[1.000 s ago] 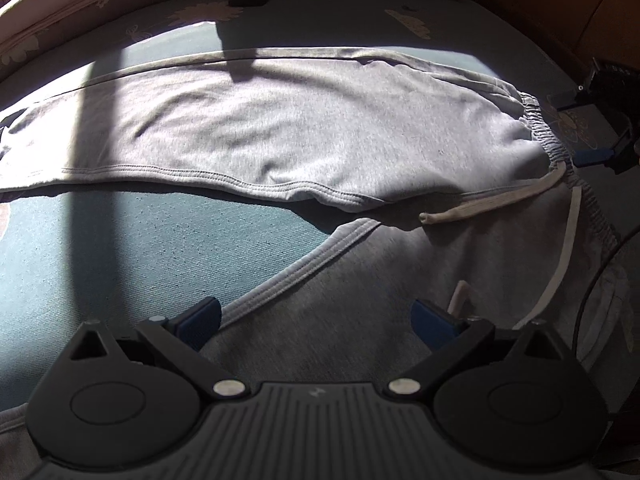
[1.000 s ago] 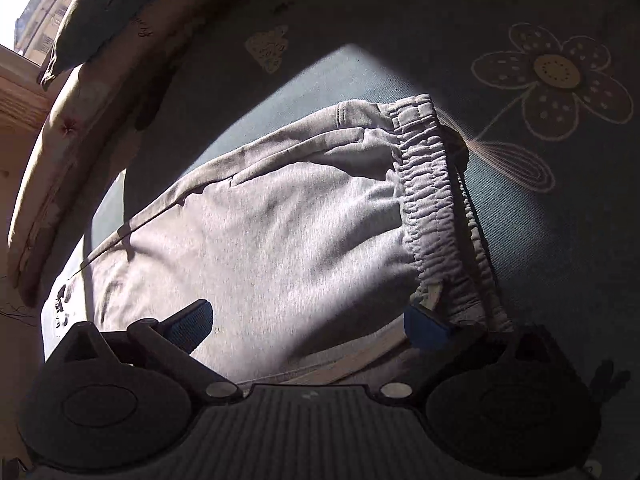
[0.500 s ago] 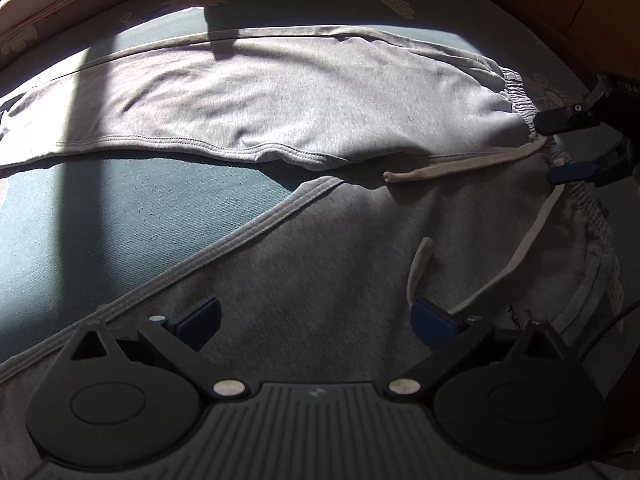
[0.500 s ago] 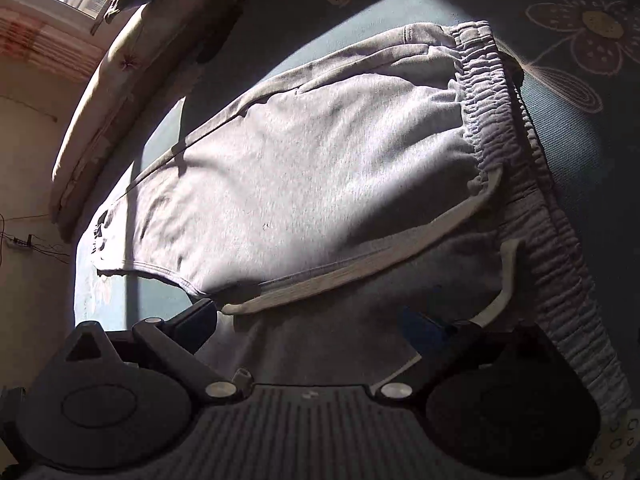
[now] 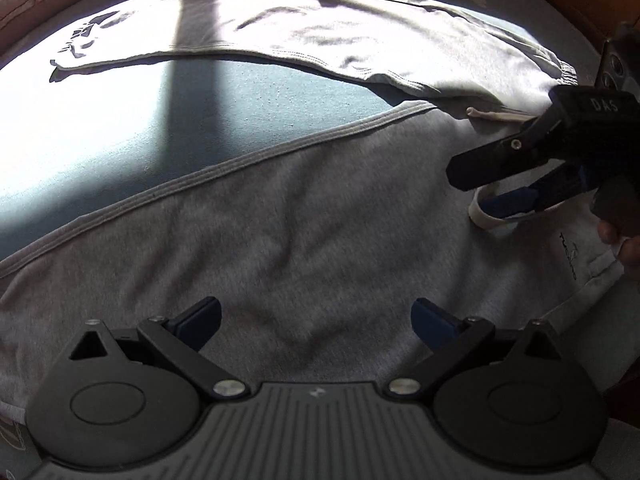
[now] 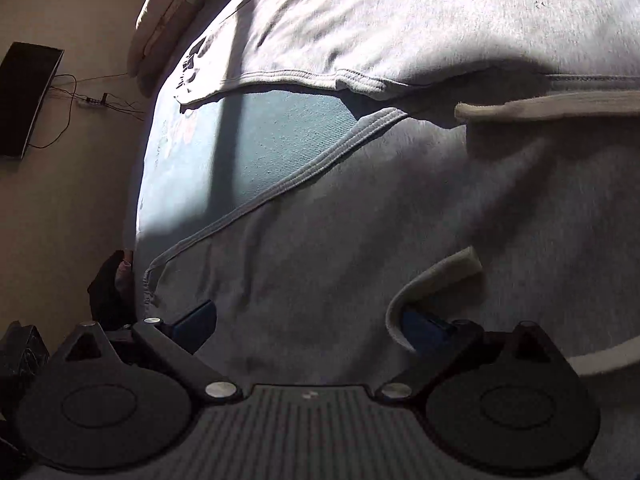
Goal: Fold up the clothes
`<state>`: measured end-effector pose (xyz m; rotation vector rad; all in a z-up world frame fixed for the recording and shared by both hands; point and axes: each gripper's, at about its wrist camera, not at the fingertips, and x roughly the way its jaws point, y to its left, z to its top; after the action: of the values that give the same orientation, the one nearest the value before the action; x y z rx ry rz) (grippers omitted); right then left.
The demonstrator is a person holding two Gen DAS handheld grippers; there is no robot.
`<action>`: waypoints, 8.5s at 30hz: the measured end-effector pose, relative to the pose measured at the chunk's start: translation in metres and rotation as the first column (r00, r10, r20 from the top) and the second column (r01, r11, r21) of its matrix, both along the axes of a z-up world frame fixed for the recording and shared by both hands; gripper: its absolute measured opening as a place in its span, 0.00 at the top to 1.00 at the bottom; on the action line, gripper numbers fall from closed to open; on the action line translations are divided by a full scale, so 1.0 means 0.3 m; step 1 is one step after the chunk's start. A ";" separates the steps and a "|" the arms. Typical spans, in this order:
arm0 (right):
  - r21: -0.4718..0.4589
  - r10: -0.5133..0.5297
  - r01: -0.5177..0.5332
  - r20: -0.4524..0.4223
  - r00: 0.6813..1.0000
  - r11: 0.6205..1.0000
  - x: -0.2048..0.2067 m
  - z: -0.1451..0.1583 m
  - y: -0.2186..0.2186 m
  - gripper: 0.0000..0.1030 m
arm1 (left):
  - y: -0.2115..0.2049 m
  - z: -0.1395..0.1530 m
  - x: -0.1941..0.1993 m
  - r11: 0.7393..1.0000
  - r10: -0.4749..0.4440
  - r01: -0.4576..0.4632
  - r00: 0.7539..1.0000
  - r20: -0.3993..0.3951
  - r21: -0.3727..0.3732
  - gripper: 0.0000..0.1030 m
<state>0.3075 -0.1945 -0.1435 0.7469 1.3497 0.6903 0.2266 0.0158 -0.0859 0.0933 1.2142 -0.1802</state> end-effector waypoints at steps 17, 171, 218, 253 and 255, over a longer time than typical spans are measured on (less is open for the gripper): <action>-0.451 0.122 -0.055 0.120 0.985 0.891 -0.306 0.170 -0.028 0.02 | 0.081 -0.004 -0.058 0.988 -0.149 0.150 0.988 0.038 -0.021 0.02; -0.581 -0.039 0.161 0.216 0.976 0.798 0.307 0.115 0.241 0.00 | 0.716 -0.104 1.471 0.950 0.226 -0.138 0.923 0.311 -0.282 0.01; -0.524 -0.288 0.409 0.298 0.910 0.748 -0.034 0.183 -0.074 0.00 | -0.423 -0.157 1.268 0.915 -0.404 0.380 0.851 0.336 0.139 0.01; -0.508 -0.380 0.532 0.378 0.844 0.678 -0.337 0.266 -0.575 0.00 | -0.942 -0.117 1.049 0.947 -0.305 0.316 0.941 0.147 -0.052 0.01; -0.500 -0.385 0.534 0.375 0.843 0.682 -0.336 0.260 -0.594 0.00 | -0.967 -0.159 1.075 0.950 -0.301 0.309 0.944 0.133 -0.044 0.01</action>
<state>0.2067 -0.3726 -0.0656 0.4412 0.9962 -0.0727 0.5490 -0.2744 -0.1336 0.2340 1.0634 -0.4788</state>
